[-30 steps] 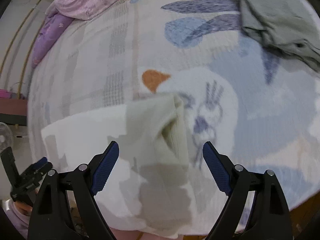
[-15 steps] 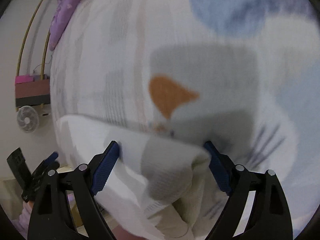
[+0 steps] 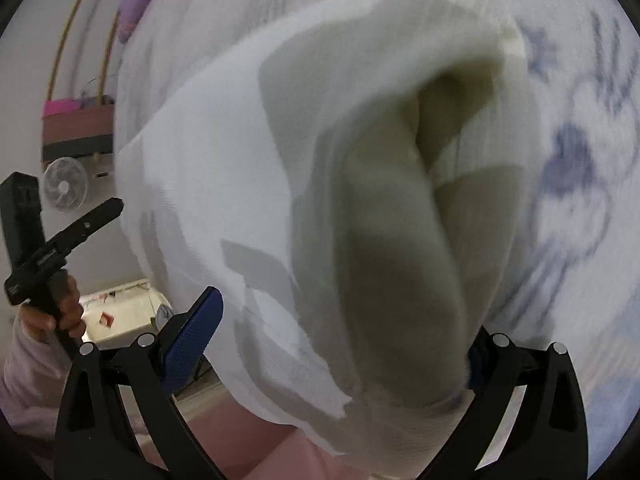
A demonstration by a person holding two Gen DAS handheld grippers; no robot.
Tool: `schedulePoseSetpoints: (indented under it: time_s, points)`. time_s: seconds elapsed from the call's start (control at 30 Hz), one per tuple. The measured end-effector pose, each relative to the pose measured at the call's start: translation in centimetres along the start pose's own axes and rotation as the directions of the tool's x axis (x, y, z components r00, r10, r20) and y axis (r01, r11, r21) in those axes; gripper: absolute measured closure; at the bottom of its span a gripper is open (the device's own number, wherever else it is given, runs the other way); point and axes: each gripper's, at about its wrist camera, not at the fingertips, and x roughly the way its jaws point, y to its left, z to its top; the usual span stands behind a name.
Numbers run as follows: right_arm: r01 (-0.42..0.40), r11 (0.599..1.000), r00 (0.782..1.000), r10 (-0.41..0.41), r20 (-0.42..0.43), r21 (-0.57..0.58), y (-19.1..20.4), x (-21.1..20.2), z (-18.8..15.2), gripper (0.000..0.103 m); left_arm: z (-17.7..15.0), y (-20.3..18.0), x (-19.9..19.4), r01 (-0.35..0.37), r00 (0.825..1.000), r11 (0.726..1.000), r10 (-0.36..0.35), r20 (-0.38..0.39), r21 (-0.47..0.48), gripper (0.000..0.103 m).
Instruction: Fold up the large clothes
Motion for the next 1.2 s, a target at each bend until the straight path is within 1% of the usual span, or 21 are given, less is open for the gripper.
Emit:
schedulePoseSetpoints:
  time_s: [0.07, 0.17, 0.2, 0.27, 0.37, 0.43, 0.53, 0.63, 0.67, 0.77, 0.8, 0.83, 0.87, 0.9, 0.93, 1.0, 1.03, 1.07, 1.1, 1.13, 1.2]
  points:
    - [0.014, 0.999, 1.000, -0.014, -0.002, 0.033, 0.3, 0.4, -0.2, 0.006, 0.3, -0.2, 0.2, 0.010, 1.000, 1.000, -0.010, -0.007, -0.005, 0.045]
    - [0.076, 0.994, 0.996, -0.078, 0.030, 0.074, 1.1, 0.5, -0.3, 0.007, 0.7, -0.3, 0.5, 0.011, 0.999, 1.000, -0.011, -0.033, -0.012, 0.056]
    - [0.107, 0.989, 0.993, -0.111, 0.040, 0.102, 1.3, 0.6, -0.2, 0.012, 1.0, -0.3, 0.8, 0.022, 0.998, 1.000, -0.023, -0.053, -0.018, 0.059]
    - [0.218, 0.963, 0.973, -0.227, 0.042, 0.161, 1.5, 0.7, 0.0, 0.027, 1.5, -0.3, 1.4, 0.054, 0.994, 0.998, -0.057, -0.096, -0.033, 0.088]
    - [0.310, 0.933, 0.946, -0.321, 0.034, 0.183, 2.6, 1.1, 0.5, 0.030, 2.7, -0.4, 2.2, 0.013, 0.990, 0.999, -0.017, -0.142, -0.029, 0.097]
    - [0.360, 0.911, 0.927, -0.374, 0.035, 0.199, 3.2, 1.4, 0.7, 0.030, 4.4, -0.6, 2.2, 0.015, 0.988, 1.000, -0.016, -0.154, -0.009, 0.103]
    - [0.402, 0.888, 0.908, -0.417, 0.027, 0.222, 3.7, 1.7, 1.2, 0.029, 7.4, -1.3, 1.6, 0.024, 0.986, 0.999, -0.017, -0.164, 0.038, 0.103]
    - [0.414, 0.877, 0.904, -0.428, 0.004, 0.243, 4.3, 2.1, 1.9, 0.026, 10.3, -2.2, 1.5, 0.005, 0.985, 0.997, 0.008, -0.172, 0.077, 0.103]
    - [0.416, 0.875, 0.904, -0.428, -0.004, 0.247, 4.2, 2.0, 2.2, 0.026, 11.7, -2.5, 2.2, 0.005, 0.979, 0.996, 0.013, -0.205, 0.089, 0.103]
    - [0.418, 0.872, 0.904, -0.426, -0.026, 0.253, 4.3, 2.1, 3.0, 0.024, 13.5, -2.6, 4.9, -0.006, 0.959, 0.998, 0.024, -0.281, 0.063, 0.103]
    - [0.418, 0.872, 0.905, -0.425, -0.029, 0.254, 4.2, 2.0, 3.3, 0.023, 13.6, -2.7, 6.4, -0.016, 0.946, 0.998, 0.035, -0.323, 0.061, 0.103]
    - [0.416, 0.873, 0.906, -0.423, -0.029, 0.255, 4.0, 1.8, 3.7, 0.023, 13.1, -2.4, 9.2, -0.048, 0.916, 0.997, 0.067, -0.395, 0.058, 0.103]
    - [0.415, 0.872, 0.906, -0.423, -0.028, 0.257, 4.1, 1.5, 4.5, 0.022, 12.9, -2.3, 10.4, -0.051, 0.912, 0.997, 0.068, -0.405, 0.052, 0.100]
    - [0.416, 0.871, 0.905, -0.426, -0.023, 0.262, 4.0, 1.3, 4.7, 0.021, 13.2, -2.2, 10.8, -0.051, 0.916, 0.998, 0.064, -0.396, 0.042, 0.099]
    - [0.422, 0.866, 0.901, -0.433, -0.017, 0.268, 4.1, 1.2, 4.8, 0.021, 13.5, -2.1, 10.9, -0.052, 0.910, 0.998, 0.062, -0.411, 0.035, 0.099]
    - [0.425, 0.863, 0.898, -0.440, -0.008, 0.272, 4.4, 1.1, 4.9, 0.021, 14.0, -2.0, 10.6, -0.045, 0.879, 0.998, 0.057, -0.474, 0.035, 0.101]
    - [0.428, 0.860, 0.896, -0.443, -0.008, 0.277, 4.7, 1.2, 5.0, 0.021, 13.9, -2.1, 10.2, -0.057, 0.864, 0.997, 0.072, -0.498, 0.046, 0.101]
    - [0.434, 0.855, 0.893, -0.449, -0.014, 0.283, 4.7, 1.0, 5.1, 0.021, 12.9, -2.3, 9.7, -0.093, 0.820, 0.993, 0.119, -0.560, 0.076, 0.101]
    - [0.442, 0.849, 0.890, -0.456, -0.021, 0.291, 4.9, 1.1, 5.3, 0.021, 12.3, -2.3, 9.3, -0.098, 0.809, 0.992, 0.127, -0.573, 0.081, 0.102]
    - [0.446, 0.844, 0.887, -0.460, -0.025, 0.297, 5.2, 1.3, 5.6, 0.020, 11.7, -2.3, 9.2, -0.086, 0.820, 0.993, 0.117, -0.560, 0.081, 0.103]
    - [0.448, 0.843, 0.885, -0.465, -0.016, 0.297, 5.3, 1.4, 5.8, 0.018, 10.9, -1.8, 10.7, -0.074, 0.839, 0.995, 0.101, -0.535, 0.073, 0.102]
